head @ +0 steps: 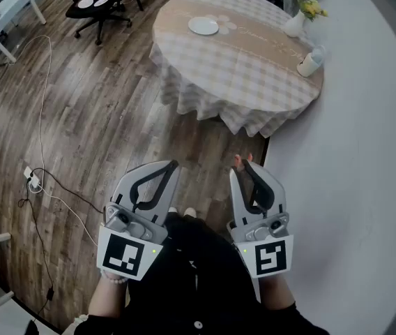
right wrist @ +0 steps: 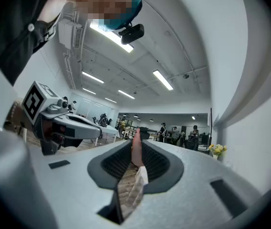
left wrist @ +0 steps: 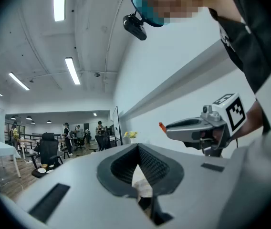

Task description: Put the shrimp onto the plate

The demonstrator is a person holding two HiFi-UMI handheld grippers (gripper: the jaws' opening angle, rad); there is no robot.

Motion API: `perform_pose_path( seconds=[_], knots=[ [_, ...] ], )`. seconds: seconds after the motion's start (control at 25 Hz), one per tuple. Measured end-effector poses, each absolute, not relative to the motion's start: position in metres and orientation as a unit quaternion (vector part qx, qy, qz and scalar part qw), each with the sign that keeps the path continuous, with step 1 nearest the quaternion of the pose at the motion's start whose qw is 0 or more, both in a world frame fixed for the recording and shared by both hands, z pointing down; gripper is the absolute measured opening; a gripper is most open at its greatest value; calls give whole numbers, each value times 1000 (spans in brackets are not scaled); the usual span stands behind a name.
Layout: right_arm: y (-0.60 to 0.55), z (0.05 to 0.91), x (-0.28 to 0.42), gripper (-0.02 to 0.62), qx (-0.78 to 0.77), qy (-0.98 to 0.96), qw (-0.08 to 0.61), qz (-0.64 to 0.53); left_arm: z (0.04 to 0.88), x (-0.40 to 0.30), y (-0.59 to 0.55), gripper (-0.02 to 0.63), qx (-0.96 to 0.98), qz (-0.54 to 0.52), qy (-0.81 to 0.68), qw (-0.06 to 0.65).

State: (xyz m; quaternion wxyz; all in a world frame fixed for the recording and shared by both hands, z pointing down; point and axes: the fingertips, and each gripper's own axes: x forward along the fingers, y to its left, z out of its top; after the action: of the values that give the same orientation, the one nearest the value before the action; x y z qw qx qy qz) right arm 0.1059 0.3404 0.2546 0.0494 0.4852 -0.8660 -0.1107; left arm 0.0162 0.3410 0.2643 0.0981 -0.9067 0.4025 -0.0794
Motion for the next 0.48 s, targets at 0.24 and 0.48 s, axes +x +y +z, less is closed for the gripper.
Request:
perform_pose_path(
  seconds=[0.24,0.48],
  knots=[
    [343,259,101,54,484,-867,58,-106,265,8,341,0,-905,-80,408,93],
    [342,256,100,54,484,-867,53,-106,266,6,340,0,-904,-82,411,90]
  ],
)
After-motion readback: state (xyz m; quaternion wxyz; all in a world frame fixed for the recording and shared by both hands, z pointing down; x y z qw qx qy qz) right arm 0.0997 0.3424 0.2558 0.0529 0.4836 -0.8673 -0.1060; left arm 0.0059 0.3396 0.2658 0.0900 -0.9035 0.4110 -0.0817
